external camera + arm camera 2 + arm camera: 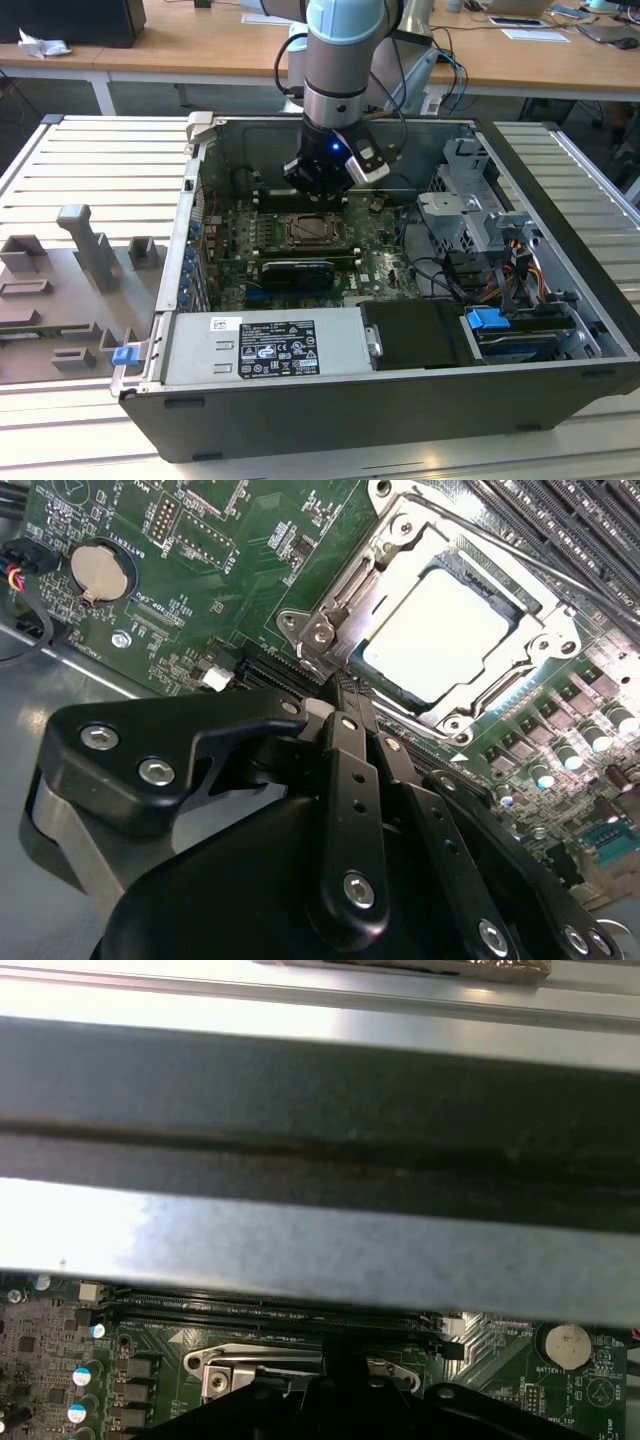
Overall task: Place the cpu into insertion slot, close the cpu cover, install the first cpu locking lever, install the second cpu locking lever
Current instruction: 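Install the second cpu locking lever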
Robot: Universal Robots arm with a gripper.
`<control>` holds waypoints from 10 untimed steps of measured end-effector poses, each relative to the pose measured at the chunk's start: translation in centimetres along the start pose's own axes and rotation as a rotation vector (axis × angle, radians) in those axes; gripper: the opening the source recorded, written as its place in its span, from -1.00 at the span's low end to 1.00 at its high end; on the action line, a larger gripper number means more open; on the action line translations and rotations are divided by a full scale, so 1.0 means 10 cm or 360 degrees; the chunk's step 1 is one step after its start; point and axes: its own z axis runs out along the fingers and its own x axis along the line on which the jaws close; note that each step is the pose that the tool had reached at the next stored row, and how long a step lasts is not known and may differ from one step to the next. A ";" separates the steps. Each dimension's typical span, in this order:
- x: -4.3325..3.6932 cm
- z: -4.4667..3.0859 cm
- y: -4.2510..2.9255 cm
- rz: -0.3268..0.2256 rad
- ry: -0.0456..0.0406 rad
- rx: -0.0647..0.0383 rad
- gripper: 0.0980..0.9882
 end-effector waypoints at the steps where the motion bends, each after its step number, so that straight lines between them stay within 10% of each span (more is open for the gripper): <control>1: 0.000 0.000 -0.003 0.0000 0.0000 0.0000 -0.98; 10: 0.006 -0.007 -0.072 0.0000 0.0000 0.0000 -0.98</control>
